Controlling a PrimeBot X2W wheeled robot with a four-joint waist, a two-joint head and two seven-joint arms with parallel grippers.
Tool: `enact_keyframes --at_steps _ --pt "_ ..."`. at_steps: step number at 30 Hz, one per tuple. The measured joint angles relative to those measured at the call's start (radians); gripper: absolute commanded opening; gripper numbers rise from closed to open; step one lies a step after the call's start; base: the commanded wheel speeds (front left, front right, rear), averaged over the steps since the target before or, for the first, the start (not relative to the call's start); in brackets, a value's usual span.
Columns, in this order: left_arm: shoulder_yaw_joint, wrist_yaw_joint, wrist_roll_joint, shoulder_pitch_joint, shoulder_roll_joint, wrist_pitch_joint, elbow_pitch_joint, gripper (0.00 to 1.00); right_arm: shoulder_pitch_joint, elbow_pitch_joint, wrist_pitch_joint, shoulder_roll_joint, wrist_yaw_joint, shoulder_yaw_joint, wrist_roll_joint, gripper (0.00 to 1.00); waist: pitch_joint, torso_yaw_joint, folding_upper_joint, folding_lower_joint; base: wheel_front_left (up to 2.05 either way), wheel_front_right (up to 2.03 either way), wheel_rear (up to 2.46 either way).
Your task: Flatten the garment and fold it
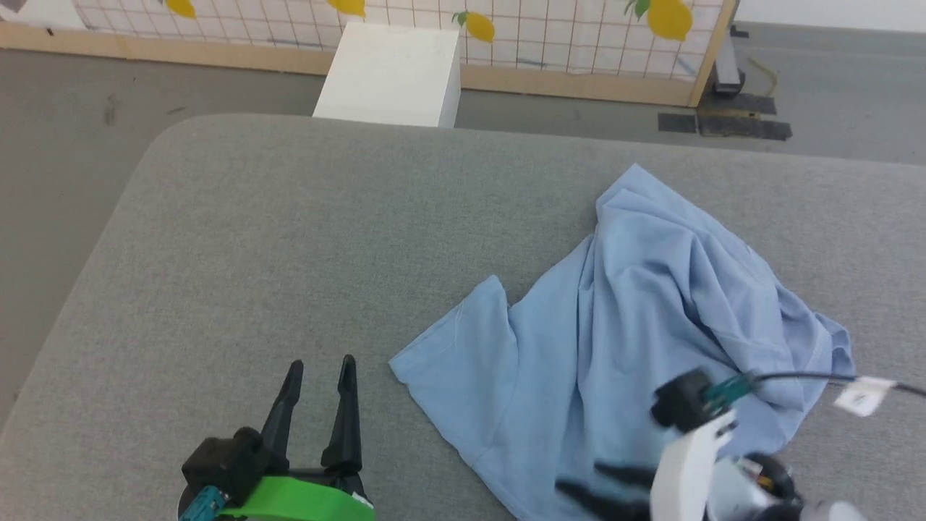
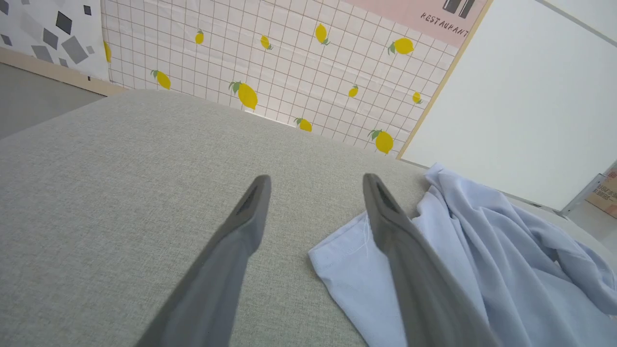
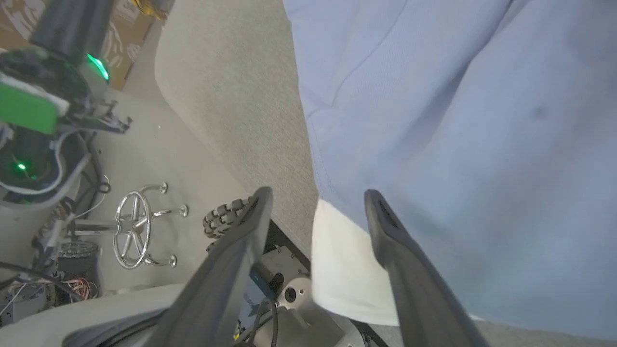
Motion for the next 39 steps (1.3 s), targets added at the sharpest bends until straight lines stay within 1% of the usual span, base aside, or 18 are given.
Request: enact_keyframes --at_steps 2,5,7,9,11,14,16,18,20,24,26,28,31,34,36,39 --pt "0.0 -0.005 0.002 0.008 0.0 0.0 0.0 1.0 -0.018 -0.027 -0.042 0.035 0.0 -0.07 -0.008 1.0 -0.013 -0.008 0.0 0.0 0.0 0.0 0.0" --pt "0.0 -0.006 0.01 0.011 0.0 0.0 -0.007 1.0 -0.021 -0.066 -0.142 0.1 0.0 -0.197 -0.043 1.0 -0.027 -0.019 0.0 0.0 0.0 0.0 0.0" --pt "0.002 -0.006 0.022 0.012 0.0 0.0 -0.016 1.0 -0.019 -0.093 -0.239 0.131 0.0 -0.27 -0.079 1.0 -0.034 -0.026 0.0 0.0 0.0 0.0 0.0" --pt "0.009 -0.007 0.027 0.014 0.0 0.0 -0.03 1.0 -0.013 -0.119 -0.371 0.14 0.0 -0.329 -0.164 1.0 -0.037 -0.034 0.0 0.0 0.0 0.0 0.0" --pt "0.01 -0.012 0.032 0.017 0.0 0.0 -0.041 1.0 0.001 -0.126 -0.494 0.144 0.0 -0.362 -0.249 1.0 -0.038 -0.041 0.0 0.0 0.0 0.0 0.0" --pt "0.011 -0.015 0.036 0.03 0.0 0.0 -0.049 1.0 0.063 -0.103 -0.671 0.15 0.0 -0.408 -0.366 1.0 -0.039 -0.053 0.0 0.0 0.0 0.0 0.0" --pt "0.012 -0.014 0.038 0.04 0.0 0.0 -0.053 1.0 0.118 -0.058 -0.788 0.15 0.0 -0.442 -0.372 1.0 -0.04 -0.061 0.0 0.0 0.0 0.0 0.0" --pt "0.013 -0.014 0.04 0.05 0.0 0.0 -0.058 1.0 0.167 -0.004 -0.868 0.15 0.0 -0.459 -0.345 1.0 -0.042 -0.069 0.0 0.0 0.0 0.0 0.0" --pt "0.01 -0.014 0.057 0.057 0.0 0.0 -0.058 1.0 0.207 0.049 -0.929 0.15 0.0 -0.453 -0.316 1.0 -0.042 -0.08 0.0 0.0 0.0 0.0 0.0" --pt "-0.011 -0.024 0.09 0.047 0.004 0.0 -0.057 1.0 0.22 0.105 -0.989 0.151 0.0 -0.428 -0.292 1.0 -0.037 -0.1 0.0 0.0 0.0 0.0 0.0" --pt "-0.042 -0.04 0.114 0.007 0.022 0.02 -0.045 1.0 0.213 0.118 -1.001 0.152 0.0 -0.424 -0.293 1.0 -0.027 -0.107 0.0 0.0 0.0 0.0 0.0" --pt "-0.077 -0.055 0.135 -0.067 0.05 0.063 -0.029 1.0 0.198 0.123 -1.007 0.152 0.0 -0.425 -0.298 1.0 -0.016 -0.111 0.0 0.0 0.0 0.0 0.0" --pt "-0.13 -0.075 0.154 -0.211 0.086 0.155 0.007 1.0 0.172 0.128 -1.01 0.152 0.0 -0.428 -0.304 1.0 0.005 -0.115 0.0 0.0 0.0 0.0 0.0" --pt "-0.192 -0.085 0.142 -0.346 0.115 0.311 0.093 1.0 0.159 0.135 -1.009 0.152 0.0 -0.426 -0.307 1.0 0.027 -0.119 0.0 0.0 0.0 0.0 0.0" --pt "-0.223 -0.086 0.133 -0.403 0.141 0.415 0.157 1.0 0.154 0.139 -1.008 0.152 0.0 -0.42 -0.307 1.0 0.041 -0.123 0.0 0.0 0.0 0.0 0.0" --pt "-0.243 -0.086 0.089 -0.455 0.173 0.533 0.241 1.0 0.146 0.143 -1.005 0.152 0.0 -0.406 -0.307 1.0 0.061 -0.131 0.0 0.0 0.0 0.0 0.0"
